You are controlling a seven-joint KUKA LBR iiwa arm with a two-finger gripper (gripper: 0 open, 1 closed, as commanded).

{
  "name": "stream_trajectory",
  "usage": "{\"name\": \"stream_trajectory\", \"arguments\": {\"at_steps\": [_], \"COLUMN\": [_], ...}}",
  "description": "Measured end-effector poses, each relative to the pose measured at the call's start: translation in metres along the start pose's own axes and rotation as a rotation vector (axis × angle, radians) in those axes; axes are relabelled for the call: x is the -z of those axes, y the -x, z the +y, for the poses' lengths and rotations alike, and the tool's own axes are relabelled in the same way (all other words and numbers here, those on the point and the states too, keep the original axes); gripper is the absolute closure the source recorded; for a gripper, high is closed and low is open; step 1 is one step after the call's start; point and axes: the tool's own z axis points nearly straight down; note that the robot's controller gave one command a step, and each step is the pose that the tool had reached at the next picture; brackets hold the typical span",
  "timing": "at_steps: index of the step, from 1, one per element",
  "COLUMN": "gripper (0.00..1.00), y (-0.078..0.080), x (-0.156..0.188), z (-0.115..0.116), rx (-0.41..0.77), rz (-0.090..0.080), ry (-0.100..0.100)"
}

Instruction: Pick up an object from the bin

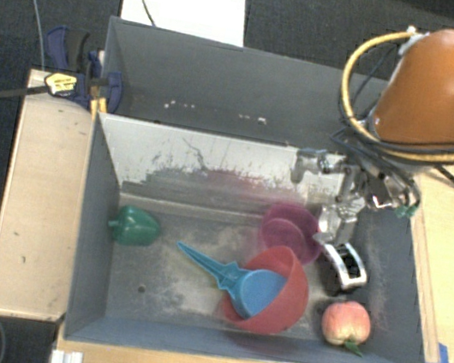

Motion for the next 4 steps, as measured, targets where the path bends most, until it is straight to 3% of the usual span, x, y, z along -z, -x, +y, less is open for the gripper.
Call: {"name": "stream_trajectory", "arguments": {"at_steps": [1, 2, 3, 4], "gripper": [0.0, 0.0, 0.0, 0.0], "y": [-0.067, -0.022, -0.072, 0.008], "x": [-0.114, -0.088, -0.177, -0.153], "z": [-0.045, 0.01, -0.035, 0.025], "rx": [-0.403, -0.096, -0.332, -0.176], "rz": [0.018, -0.014, 0.001, -0.028], "ry": [0.0, -0.002, -0.003, -0.001]}}
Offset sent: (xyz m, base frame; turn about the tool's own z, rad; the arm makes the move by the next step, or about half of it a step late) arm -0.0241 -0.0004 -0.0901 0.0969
